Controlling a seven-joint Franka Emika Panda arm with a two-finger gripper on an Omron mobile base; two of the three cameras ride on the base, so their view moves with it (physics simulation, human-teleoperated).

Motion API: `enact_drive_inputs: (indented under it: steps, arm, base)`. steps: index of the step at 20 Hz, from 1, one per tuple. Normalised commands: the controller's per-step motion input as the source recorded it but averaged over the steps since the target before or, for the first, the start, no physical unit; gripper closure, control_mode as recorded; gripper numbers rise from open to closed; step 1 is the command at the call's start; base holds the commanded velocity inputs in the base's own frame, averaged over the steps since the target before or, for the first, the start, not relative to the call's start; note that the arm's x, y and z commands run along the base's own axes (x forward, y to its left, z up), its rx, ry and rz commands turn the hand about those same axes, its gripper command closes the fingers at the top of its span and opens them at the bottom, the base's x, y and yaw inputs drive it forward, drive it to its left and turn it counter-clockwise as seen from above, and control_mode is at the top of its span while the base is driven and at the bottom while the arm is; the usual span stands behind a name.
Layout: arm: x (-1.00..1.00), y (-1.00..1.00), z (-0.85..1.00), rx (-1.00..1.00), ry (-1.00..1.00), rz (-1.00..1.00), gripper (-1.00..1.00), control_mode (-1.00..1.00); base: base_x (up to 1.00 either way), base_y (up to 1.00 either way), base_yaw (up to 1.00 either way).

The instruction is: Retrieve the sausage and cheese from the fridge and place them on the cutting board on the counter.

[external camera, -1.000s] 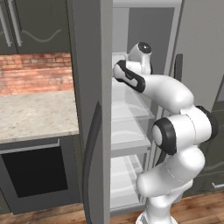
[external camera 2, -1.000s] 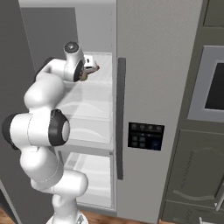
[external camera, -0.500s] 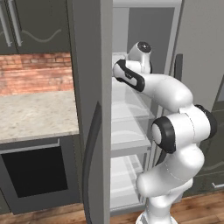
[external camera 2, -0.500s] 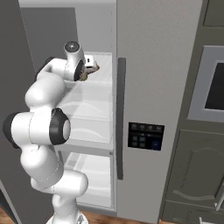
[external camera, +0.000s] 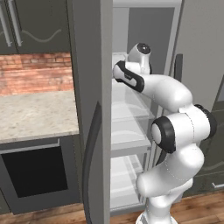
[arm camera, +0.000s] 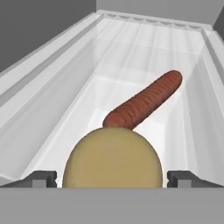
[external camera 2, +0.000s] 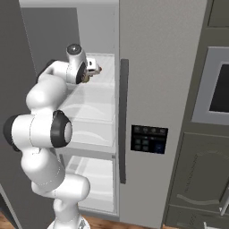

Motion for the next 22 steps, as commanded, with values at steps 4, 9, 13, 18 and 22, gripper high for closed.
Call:
enact_drive_inputs:
  steps: [4, 9, 13, 18, 22]
  arm:
    - [0.0, 0.02, -0.15, 0.0, 0.02, 0.0, -1.0, -1.0]
    - [0.09, 0.07, -0.11, 0.0, 0.0, 0.0, -1.0, -1.0]
    - [0.13, 0.09, -0.21, 0.0, 0.03, 0.0, -1.0, -1.0]
    - [0.07, 0.05, -0.21, 0.0, 0.04, 0.0, -1.0, -1.0]
    - [0.0, 0.0, -0.41, 0.0, 0.11, -0.02, 1.0, -1.0]
  base:
    - [0.0, 0.0, 0.0]
    - [0.0, 0.0, 0.0]
    - [0.0, 0.0, 0.0]
    - [0.0, 0.0, 0.0]
    - [0.0, 0.0, 0.0]
